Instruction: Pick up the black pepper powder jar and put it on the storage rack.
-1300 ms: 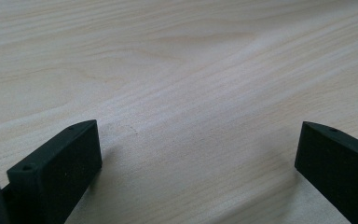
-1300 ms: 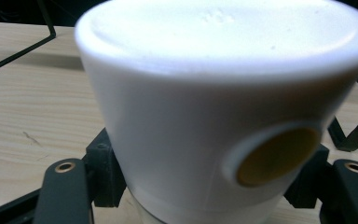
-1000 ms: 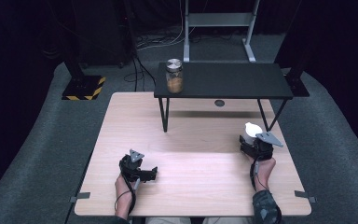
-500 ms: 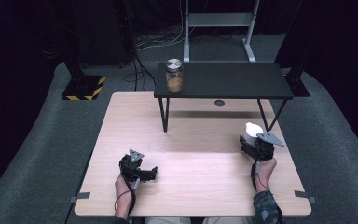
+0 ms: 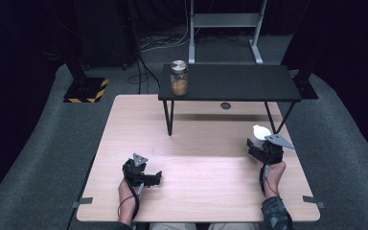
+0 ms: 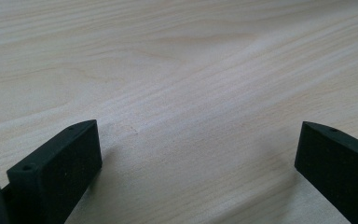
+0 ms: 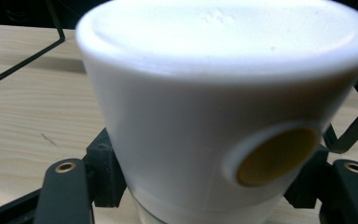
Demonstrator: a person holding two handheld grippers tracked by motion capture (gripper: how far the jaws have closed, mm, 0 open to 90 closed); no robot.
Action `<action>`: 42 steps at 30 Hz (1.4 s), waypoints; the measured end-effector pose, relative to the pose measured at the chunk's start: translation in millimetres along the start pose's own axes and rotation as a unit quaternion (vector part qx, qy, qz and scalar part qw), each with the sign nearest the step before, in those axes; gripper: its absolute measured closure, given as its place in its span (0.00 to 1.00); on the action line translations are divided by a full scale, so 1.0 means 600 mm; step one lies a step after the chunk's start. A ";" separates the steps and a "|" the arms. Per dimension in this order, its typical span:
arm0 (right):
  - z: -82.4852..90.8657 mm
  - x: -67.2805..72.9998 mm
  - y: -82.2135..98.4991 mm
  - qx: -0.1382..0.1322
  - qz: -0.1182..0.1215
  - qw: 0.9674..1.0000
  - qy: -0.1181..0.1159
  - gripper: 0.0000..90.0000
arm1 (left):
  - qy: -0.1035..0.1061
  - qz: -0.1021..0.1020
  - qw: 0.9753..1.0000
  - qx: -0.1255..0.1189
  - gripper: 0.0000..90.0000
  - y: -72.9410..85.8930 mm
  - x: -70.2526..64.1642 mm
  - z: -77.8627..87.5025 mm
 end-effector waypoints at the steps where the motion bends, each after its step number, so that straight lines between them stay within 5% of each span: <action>1: 0.001 0.000 -0.002 0.000 0.000 1.000 -0.001 0.33 | 0.000 0.000 1.000 0.000 0.00 0.000 0.000 0.000; 42: 0.035 -0.005 -0.070 -0.009 0.015 1.000 -0.016 0.33 | 0.002 0.002 1.000 -0.001 0.00 0.000 0.001 0.000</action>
Point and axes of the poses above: each handheld gripper's, and its own axes: z roughly backward along the jaws, y roughly out of its underside, x roughly to its left, the point moved 8 cm from there along -z, roughly forward along the jaws, and after that the axes turned 3 degrees about z, right-handed, at the moved point
